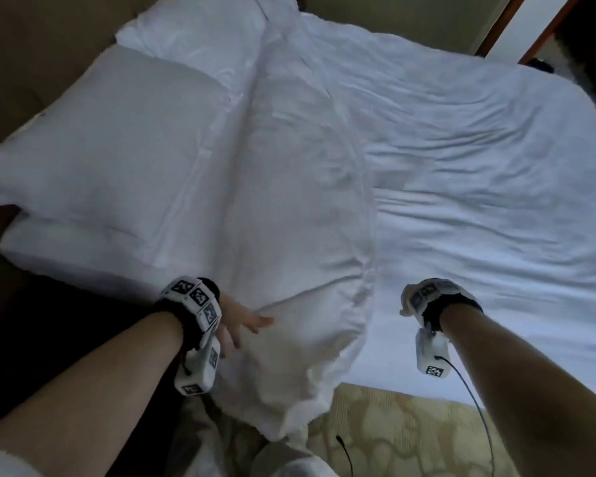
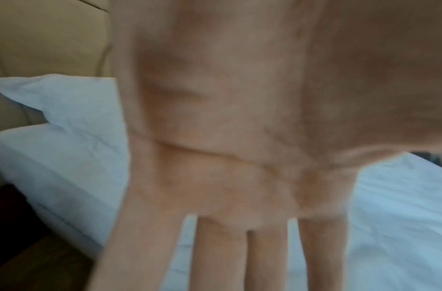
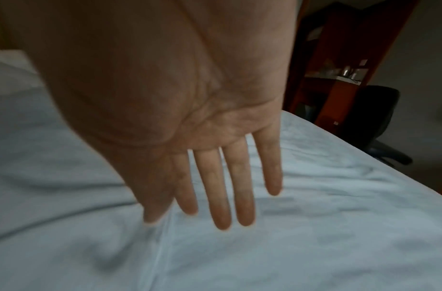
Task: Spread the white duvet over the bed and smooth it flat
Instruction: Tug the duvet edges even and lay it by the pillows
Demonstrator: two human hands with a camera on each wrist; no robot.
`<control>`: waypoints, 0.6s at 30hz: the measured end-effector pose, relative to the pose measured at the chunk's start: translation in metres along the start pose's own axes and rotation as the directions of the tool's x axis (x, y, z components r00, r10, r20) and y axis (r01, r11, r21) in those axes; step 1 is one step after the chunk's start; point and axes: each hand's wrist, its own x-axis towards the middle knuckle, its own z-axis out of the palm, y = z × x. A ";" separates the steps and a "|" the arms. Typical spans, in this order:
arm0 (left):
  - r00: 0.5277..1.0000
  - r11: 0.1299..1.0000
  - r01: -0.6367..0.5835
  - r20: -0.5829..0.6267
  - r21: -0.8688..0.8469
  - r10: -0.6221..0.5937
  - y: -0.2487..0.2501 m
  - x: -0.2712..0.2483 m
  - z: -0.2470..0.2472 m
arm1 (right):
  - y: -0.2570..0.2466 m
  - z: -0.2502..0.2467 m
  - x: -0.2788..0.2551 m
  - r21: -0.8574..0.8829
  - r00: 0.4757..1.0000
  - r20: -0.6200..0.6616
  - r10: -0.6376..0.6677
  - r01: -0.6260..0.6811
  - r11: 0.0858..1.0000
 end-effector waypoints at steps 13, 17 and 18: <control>0.914 0.990 -0.135 -0.379 0.045 0.142 0.018 -0.003 -0.072 | 0.001 -0.034 0.005 0.373 0.962 -0.270 0.039 0.066 0.926; 0.864 0.964 -0.244 -0.428 0.109 0.267 0.072 -0.008 -0.090 | 0.032 -0.048 -0.020 0.477 0.926 -0.348 0.143 0.044 0.878; 0.843 0.953 -0.263 -0.445 0.147 0.302 0.092 -0.009 -0.092 | 0.043 -0.049 -0.028 0.504 0.913 -0.367 0.177 0.036 0.863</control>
